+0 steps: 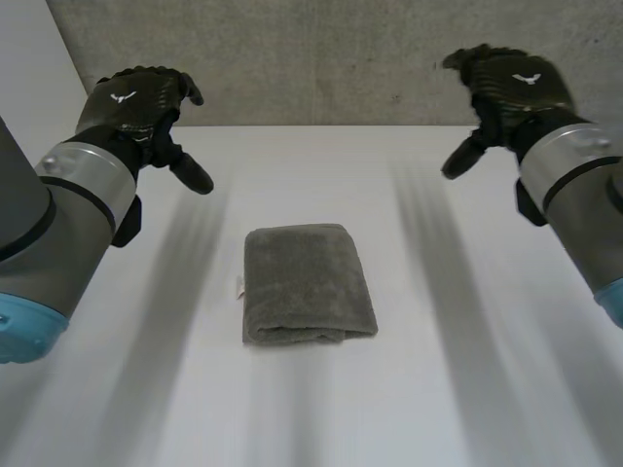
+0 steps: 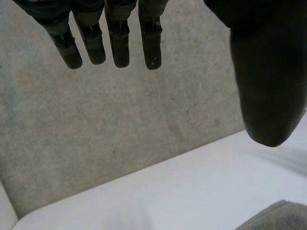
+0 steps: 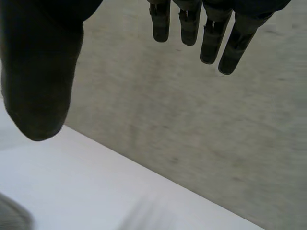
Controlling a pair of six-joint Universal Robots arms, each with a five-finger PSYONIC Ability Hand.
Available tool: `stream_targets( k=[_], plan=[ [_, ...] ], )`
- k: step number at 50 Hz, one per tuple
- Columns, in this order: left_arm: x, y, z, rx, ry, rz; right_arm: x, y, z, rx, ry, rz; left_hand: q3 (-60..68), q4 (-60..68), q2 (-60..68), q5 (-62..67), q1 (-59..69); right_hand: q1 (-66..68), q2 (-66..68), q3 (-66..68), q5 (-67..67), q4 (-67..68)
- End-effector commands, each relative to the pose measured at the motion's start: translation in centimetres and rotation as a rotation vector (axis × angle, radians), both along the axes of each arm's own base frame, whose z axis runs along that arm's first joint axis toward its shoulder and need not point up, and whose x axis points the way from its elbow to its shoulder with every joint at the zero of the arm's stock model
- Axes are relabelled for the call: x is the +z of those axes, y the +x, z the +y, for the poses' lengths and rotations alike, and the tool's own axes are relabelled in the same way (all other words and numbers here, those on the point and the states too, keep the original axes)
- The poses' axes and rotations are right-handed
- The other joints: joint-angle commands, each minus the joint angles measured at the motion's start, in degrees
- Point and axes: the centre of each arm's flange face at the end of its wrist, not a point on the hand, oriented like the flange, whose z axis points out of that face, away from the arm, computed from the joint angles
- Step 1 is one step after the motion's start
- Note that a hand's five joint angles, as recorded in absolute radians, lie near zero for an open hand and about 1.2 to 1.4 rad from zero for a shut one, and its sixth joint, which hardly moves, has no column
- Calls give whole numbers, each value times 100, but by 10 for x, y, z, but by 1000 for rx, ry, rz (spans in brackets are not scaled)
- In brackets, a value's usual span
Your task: Fold the towel.
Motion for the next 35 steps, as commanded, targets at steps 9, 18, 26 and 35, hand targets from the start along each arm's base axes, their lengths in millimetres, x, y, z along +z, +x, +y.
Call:
stream_targets(
  k=[9,18,26,35],
  plan=[
    [-2,10,-9,34,11,-6,-3,-18,-13,-74,19,6,-296,-336,-132,147,-384,-103,-456,-248,-354,-437],
    [3,12,-7,39,-11,7,-7,-17,-13,-67,27,11,-296,-336,5990,6269,5738,-103,-456,-248,-354,-437],
    [4,13,-8,47,-15,12,-8,-16,-13,-65,30,14,-296,-336,5990,6269,5738,-103,-456,-248,-354,-437],
    [6,17,-13,63,-21,10,-9,-17,-14,-67,33,15,-296,-336,-1010,-731,-1262,-103,-456,-248,-354,-437]
  ],
)
